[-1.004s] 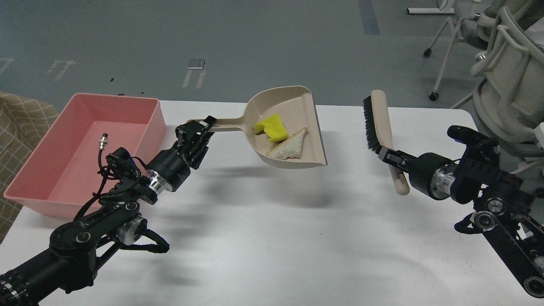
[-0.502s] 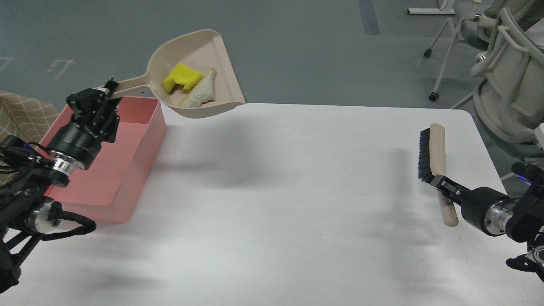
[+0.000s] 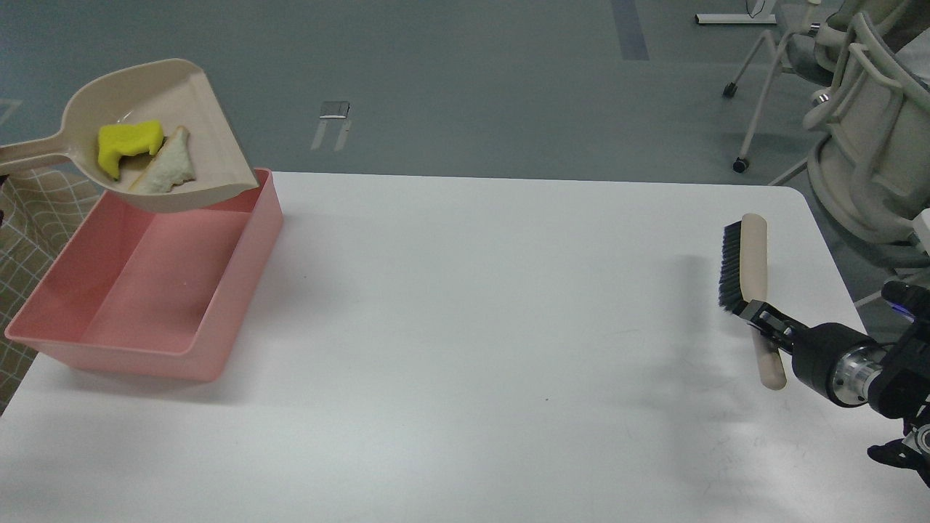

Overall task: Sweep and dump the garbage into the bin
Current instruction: 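Lift the dustpan with the left gripper and tip it over the pink bin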

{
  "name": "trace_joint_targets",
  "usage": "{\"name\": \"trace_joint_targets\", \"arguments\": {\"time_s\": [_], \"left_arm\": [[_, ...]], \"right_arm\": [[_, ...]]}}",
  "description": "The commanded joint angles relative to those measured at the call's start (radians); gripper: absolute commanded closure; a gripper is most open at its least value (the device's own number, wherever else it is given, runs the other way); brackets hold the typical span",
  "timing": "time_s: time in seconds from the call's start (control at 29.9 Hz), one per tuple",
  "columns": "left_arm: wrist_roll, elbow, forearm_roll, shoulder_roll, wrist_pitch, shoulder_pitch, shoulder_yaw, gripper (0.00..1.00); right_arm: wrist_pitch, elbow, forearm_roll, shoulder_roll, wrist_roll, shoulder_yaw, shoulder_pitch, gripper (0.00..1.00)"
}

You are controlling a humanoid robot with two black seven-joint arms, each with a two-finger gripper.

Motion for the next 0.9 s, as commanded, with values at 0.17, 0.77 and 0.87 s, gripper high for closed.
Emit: {"name": "trace_joint_targets", "arguments": {"time_s": [0.17, 0.77, 0.87], "left_arm": [[0.0, 0.13, 0.047, 0.215, -0.06, 0.01, 0.039, 1.0], [0.0, -0.034, 0.708, 0.301, -0.045, -0.203, 0.068, 1.0], [0.0, -0.107, 0.737, 0.35, -0.045, -0.222, 0.07, 1.0]], "right_arm": [[0.0, -0.002, 0.0, 0.0, 0.031, 0.009, -0.011, 0.99], [0.0, 0.012, 0.001, 0.068, 0.032, 0.037, -0.011, 0.99], [0.0, 0.013, 0.001, 0.066, 0.034, 0.039, -0.011, 0.99]]}}
